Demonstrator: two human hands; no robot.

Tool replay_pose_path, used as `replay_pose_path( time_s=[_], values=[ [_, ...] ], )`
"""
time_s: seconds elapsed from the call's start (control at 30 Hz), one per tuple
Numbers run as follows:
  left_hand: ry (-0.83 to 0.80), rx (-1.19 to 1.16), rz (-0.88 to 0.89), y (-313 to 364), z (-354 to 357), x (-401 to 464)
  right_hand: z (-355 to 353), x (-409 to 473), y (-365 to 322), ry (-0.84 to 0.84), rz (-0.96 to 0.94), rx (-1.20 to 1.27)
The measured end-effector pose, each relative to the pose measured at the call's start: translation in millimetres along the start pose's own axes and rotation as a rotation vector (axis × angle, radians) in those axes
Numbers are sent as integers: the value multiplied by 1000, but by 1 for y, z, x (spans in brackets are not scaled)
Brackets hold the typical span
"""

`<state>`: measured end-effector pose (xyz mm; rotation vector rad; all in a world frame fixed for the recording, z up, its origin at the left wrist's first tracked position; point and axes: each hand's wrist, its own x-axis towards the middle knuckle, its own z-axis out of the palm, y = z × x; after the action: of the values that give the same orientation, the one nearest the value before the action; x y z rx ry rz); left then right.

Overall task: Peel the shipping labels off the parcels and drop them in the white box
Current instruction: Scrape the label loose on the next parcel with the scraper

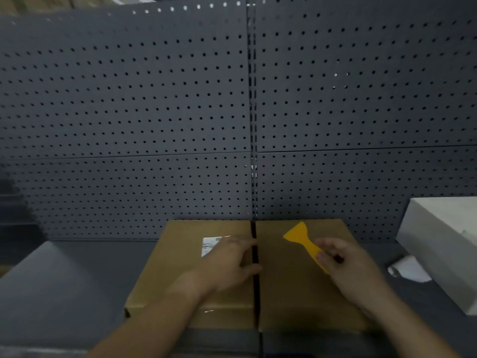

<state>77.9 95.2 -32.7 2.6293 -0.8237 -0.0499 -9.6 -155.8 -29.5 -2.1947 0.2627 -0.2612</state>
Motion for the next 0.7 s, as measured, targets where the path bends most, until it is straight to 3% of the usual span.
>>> replay_pose_path(
  time_s=[0.2, 0.7],
  values=[
    [41, -108, -44, -37, -9, -29, 45, -20, -32, -146, 84, 131],
    [182, -217, 101, -53, 9, -33, 59, -31, -49, -372, 290, 229]
  ],
)
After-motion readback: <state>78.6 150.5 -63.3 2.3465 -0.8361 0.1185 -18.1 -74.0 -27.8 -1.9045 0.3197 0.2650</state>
